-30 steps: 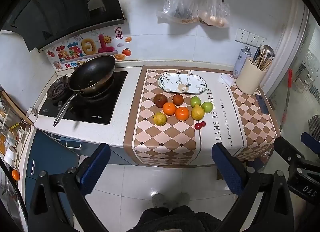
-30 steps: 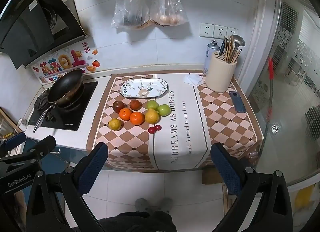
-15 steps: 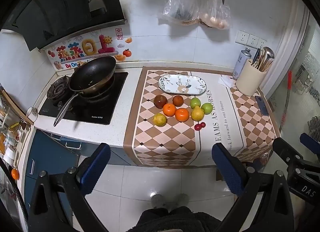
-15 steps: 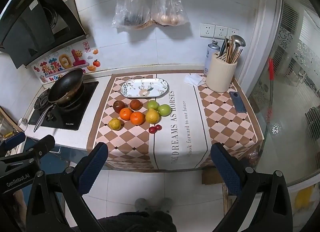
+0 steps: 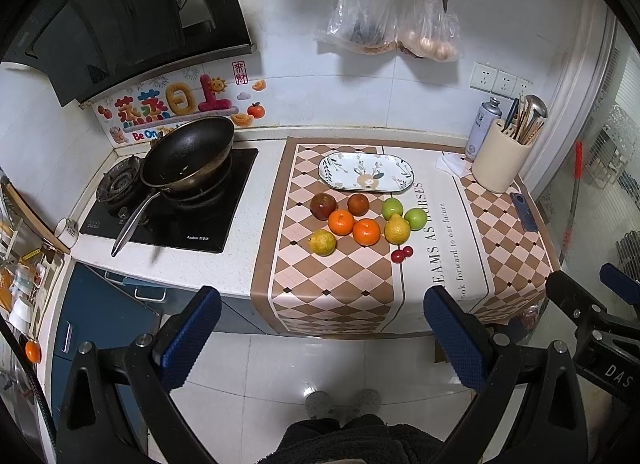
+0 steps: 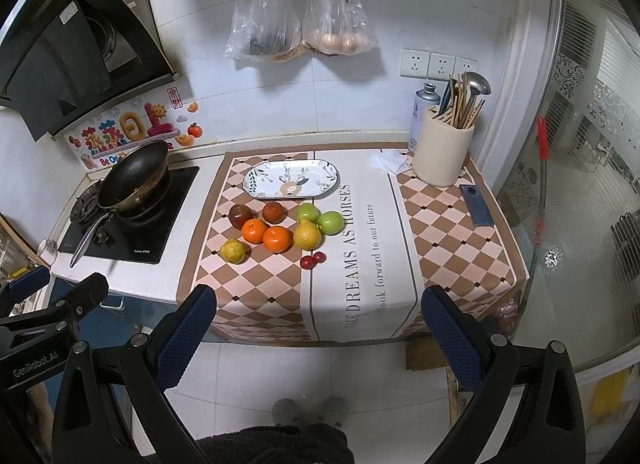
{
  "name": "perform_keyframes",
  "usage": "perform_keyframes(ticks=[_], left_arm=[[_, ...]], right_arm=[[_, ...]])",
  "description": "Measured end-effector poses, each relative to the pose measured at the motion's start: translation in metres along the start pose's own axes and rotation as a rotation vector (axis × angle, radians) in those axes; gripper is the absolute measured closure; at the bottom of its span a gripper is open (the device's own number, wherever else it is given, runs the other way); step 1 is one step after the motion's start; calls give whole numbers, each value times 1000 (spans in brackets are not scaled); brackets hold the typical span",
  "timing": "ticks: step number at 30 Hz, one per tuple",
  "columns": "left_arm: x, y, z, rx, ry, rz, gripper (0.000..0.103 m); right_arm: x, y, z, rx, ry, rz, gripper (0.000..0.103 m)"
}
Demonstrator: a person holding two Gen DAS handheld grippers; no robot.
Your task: Organize fruits
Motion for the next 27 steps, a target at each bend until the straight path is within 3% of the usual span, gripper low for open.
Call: perform_keyframes(ticks=[27], left_arm=[[-12, -8, -11, 9, -2, 0, 0]], right_arm=[[-2, -6, -4, 7, 3, -7, 0]])
Point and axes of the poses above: each gripper's, at about its wrist camera, not at the fingertips, and z roughly the way its jaws point, x to its right, y to its underside, the point moved 9 cm from there along z, roughly the way its jaws point, and after that the axes turned 3 degrees about -z, right-handed, at the moved point
